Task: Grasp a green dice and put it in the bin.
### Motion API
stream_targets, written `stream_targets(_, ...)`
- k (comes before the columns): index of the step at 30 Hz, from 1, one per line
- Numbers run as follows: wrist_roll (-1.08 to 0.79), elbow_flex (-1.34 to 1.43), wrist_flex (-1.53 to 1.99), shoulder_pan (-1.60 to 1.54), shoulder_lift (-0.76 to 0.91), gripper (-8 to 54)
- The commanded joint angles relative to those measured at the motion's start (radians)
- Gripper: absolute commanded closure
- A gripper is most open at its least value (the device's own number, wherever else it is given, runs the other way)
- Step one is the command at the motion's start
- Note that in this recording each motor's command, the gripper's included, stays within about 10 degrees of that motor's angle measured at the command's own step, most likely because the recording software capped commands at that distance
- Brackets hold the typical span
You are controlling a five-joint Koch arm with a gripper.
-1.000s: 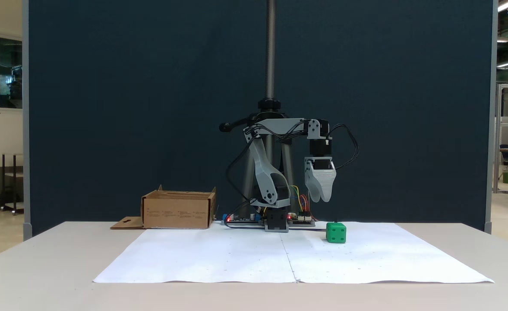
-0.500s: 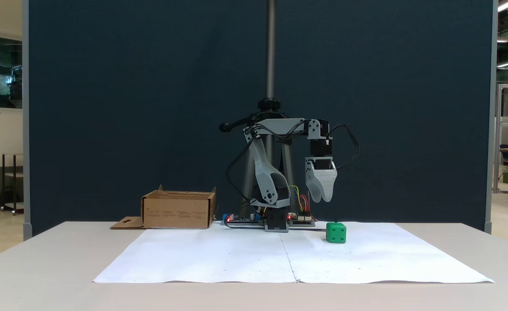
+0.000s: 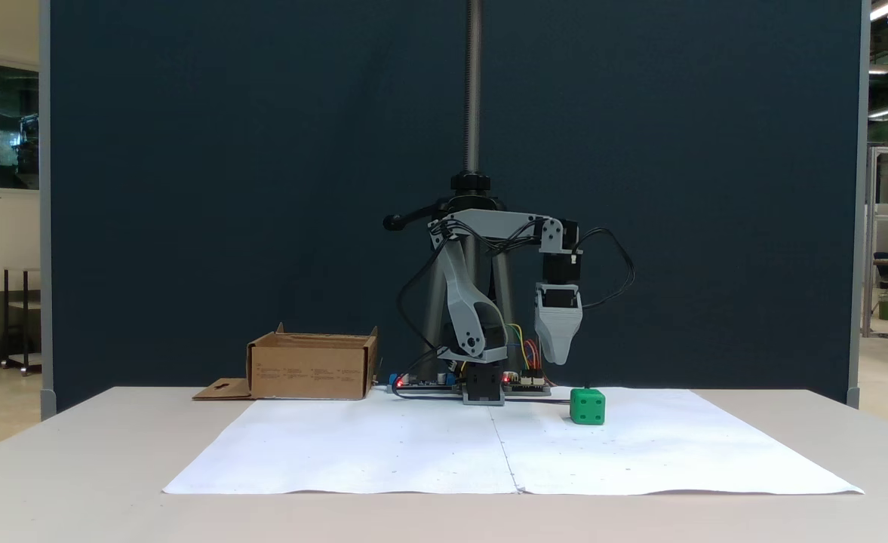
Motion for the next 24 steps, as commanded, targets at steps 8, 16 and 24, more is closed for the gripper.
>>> stream_targets(8,0.120,0.135,-0.321,-0.006,0.117,2.9)
stream_targets(16,0.120,0.156,-0.371,-0.012,0.130,4.0)
stream_targets(24,0.118,0.225,-0.387,-0.049,0.140,4.2)
